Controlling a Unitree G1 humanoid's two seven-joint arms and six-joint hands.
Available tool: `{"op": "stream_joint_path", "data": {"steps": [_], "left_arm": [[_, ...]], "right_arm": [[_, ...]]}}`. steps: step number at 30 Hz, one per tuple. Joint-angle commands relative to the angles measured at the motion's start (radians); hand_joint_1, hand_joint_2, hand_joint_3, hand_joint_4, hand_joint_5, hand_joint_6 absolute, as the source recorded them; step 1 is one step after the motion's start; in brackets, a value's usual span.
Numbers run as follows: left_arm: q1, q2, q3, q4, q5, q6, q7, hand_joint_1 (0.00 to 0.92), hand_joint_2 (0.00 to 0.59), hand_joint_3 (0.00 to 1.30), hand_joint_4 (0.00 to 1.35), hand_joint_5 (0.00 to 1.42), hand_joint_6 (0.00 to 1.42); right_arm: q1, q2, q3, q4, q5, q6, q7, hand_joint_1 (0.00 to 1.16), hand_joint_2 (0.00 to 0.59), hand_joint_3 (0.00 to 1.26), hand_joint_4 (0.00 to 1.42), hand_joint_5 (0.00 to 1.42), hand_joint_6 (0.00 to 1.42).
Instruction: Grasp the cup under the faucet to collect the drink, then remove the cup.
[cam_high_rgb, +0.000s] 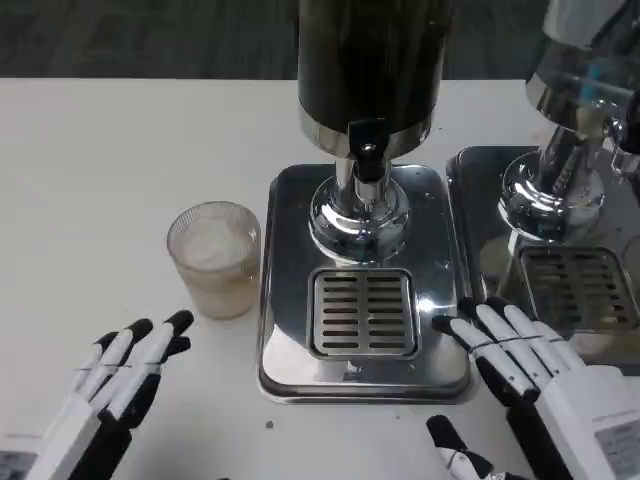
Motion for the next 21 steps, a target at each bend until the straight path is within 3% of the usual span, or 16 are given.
{"op": "stream_joint_path", "data": {"steps": [1,21], "left_arm": [[-0.043,-0.002,0.003,0.03,-0.049,-0.003,0.018,0.0,0.081,0.0,0.0,0.0,0.0],[-0.374,0.021,-0.01,0.311,-0.232,0.037,-0.005,0.0,0.049,0.0,0.0,0.03,0.01]], "right_arm": [[-0.004,0.009,0.008,0.005,0.017,0.007,-0.013,0.4,0.414,0.21,0.1,0.08,0.14],[-0.016,0.085,0.063,-0.012,0.02,0.044,-0.029,0.4,0.414,0.24,0.13,0.1,0.16]]}}
